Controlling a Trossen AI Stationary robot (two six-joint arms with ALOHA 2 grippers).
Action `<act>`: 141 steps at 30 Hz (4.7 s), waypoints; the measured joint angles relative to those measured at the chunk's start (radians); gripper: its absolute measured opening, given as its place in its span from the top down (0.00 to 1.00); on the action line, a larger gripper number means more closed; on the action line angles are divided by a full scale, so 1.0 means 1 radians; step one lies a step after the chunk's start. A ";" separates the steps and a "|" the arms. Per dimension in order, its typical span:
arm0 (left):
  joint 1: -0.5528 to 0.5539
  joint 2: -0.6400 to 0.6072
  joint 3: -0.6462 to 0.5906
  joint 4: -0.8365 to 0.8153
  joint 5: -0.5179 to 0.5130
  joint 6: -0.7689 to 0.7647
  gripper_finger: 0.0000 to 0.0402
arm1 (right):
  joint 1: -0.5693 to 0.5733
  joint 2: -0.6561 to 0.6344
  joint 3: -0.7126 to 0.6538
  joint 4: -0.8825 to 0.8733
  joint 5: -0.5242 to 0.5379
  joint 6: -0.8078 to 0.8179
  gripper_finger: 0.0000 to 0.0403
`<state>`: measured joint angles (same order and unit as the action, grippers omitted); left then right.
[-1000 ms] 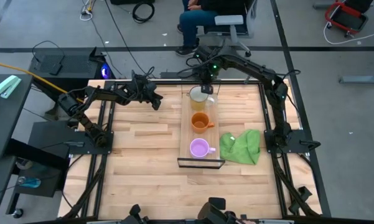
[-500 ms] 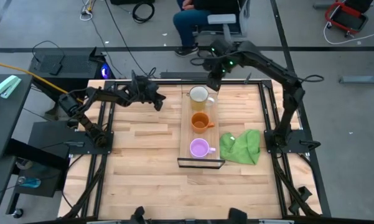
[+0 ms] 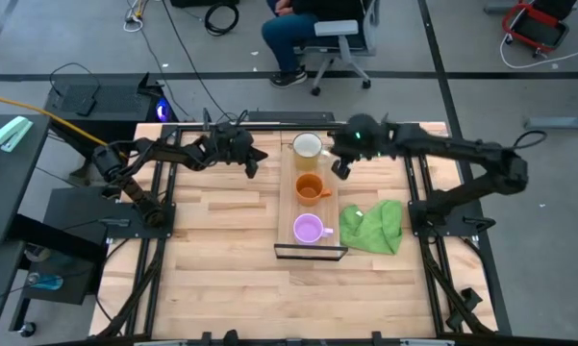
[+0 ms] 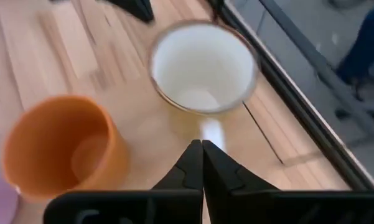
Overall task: Stack small to large cups/mugs on shelf
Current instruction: Put the yellow mug on the shelf, then return to Home Position
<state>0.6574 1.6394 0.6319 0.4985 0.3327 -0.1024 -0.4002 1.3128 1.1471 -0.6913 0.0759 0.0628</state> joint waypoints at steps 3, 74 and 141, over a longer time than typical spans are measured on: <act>-0.024 0.000 0.002 0.074 0.010 -0.018 0.96 | 0.038 -0.058 -0.164 0.230 0.021 0.049 0.99; -0.072 0.299 0.359 0.012 0.021 -0.096 0.97 | -0.088 0.012 -0.338 0.414 0.047 0.047 1.00; -0.033 -0.044 0.359 -0.796 -0.132 0.051 0.96 | 0.177 -0.351 -0.338 -0.040 0.186 0.333 0.99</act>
<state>0.6239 1.5951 0.9913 -0.2980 0.2009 -0.0515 -0.2228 0.9614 0.8093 -0.7317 0.2623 0.3955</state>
